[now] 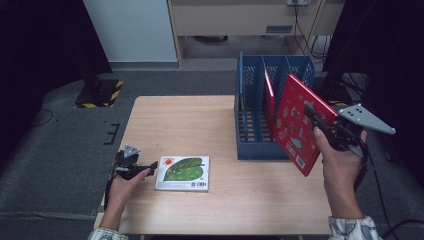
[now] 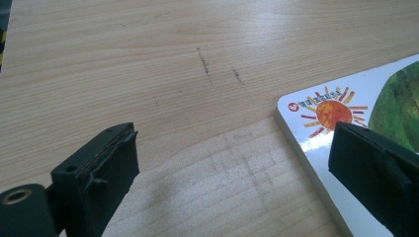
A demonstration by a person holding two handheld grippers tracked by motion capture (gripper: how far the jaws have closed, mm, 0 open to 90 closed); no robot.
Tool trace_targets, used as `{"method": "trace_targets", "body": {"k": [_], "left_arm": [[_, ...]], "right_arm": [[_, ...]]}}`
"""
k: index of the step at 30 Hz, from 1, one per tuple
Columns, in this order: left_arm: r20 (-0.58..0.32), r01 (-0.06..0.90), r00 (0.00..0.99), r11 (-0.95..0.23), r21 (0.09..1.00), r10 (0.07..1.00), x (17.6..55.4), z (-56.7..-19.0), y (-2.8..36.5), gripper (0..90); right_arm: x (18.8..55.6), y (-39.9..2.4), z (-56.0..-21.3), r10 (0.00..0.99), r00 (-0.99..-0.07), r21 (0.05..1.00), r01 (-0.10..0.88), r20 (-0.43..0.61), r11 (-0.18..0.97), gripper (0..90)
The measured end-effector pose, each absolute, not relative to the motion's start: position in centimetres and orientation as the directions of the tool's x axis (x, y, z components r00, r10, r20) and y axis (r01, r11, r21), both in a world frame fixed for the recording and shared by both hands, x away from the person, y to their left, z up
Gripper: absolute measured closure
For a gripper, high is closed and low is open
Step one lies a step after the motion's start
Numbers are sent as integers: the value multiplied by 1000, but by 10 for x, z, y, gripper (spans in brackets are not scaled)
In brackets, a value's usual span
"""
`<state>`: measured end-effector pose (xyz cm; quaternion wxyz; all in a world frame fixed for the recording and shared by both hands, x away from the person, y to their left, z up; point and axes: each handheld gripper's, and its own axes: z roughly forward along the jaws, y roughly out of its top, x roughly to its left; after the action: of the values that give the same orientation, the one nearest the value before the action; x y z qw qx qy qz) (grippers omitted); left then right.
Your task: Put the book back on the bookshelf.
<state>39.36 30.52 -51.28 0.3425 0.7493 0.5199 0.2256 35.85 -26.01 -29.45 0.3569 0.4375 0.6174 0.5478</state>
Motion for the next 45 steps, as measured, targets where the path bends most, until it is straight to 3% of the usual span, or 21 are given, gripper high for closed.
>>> {"method": "trace_targets", "body": {"k": [9,45], "left_arm": [[-14,618,353,-222,754,936,394,-512,306,45],[3,604,363,-238,761,932,396,-512,299,57]], "right_arm": [[391,-255,-295,957,-290,989,147,17,27,796],[490,-232,-306,983,-180,983,185,40,-6,796]]}}
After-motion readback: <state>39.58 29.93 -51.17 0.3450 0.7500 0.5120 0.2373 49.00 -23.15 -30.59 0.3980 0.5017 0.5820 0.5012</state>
